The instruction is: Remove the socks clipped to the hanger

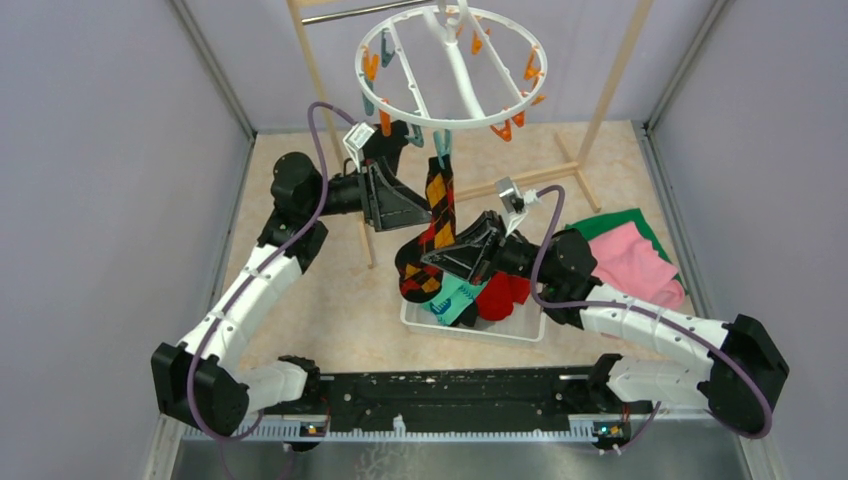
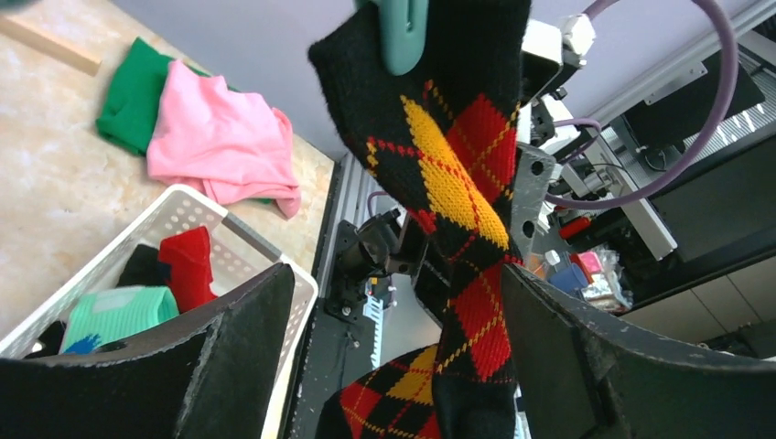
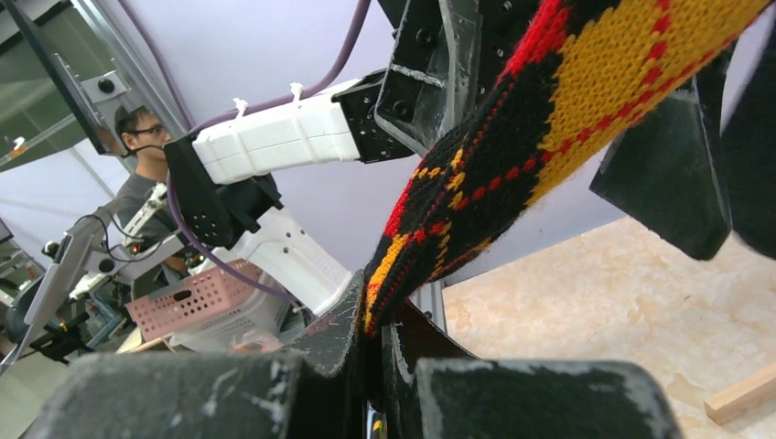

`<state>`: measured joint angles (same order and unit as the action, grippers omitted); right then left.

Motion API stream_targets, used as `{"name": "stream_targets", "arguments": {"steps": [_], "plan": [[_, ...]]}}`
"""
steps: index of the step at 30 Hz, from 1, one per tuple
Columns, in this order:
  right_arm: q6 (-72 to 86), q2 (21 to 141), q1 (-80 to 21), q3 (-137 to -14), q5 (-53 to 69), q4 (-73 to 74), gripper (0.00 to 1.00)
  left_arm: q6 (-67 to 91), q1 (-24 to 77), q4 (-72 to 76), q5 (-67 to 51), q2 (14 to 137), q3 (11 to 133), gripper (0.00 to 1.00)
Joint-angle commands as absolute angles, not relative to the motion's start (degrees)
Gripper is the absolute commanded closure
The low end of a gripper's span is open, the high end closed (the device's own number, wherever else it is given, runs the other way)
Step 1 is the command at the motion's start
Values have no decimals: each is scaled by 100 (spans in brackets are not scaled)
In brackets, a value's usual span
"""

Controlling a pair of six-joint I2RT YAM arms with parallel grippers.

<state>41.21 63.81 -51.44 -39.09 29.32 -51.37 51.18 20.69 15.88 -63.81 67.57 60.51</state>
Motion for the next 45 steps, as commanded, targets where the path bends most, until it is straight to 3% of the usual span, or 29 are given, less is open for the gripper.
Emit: {"name": "stream_targets", "arguments": {"steps": [1,10,13,18,21,24,26,27,31,35,39,45], "plan": [[4170,6328,-5100,-4126,3162,-5213,98,5542,2096,2550,-6557,6770,6176,15],[4203,6424,-5089,-4199,3200,-5059,98,5667,2130,2726,-6505,6805,6152,14],[4232,6462,-5089,-4249,3245,-5090,97,5422,2134,2520,-6313,6862,6163,29],[4210,6537,-5089,-4416,3304,-4885,94,5310,2137,2434,-6187,6964,6197,45],[4116,6552,-5089,-4515,3305,-4641,90,5117,2152,2265,-6092,7012,6307,73],[4031,6550,-5081,-4627,3296,-4350,86,4967,2149,2107,-6011,7069,6373,88],[3960,6528,-5075,-4712,3269,-4131,79,4935,2158,2050,-5990,7091,6391,95],[3912,6491,-5072,-4756,3207,-3945,70,4928,2162,2049,-5982,7102,6402,99],[3421,6128,-4984,-4991,2579,-2796,47,4825,2160,2019,-5978,7121,6548,100],[2738,5550,-4914,-5276,1294,-1286,31,4627,2169,1869,-5972,7113,6722,100],[2484,5148,-4913,-5488,158,-736,29,4464,2182,1710,-5906,7103,6763,100],[2411,5458,-4970,-6120,-445,-760,29,4293,2248,1525,-5809,7130,6787,100]]}}
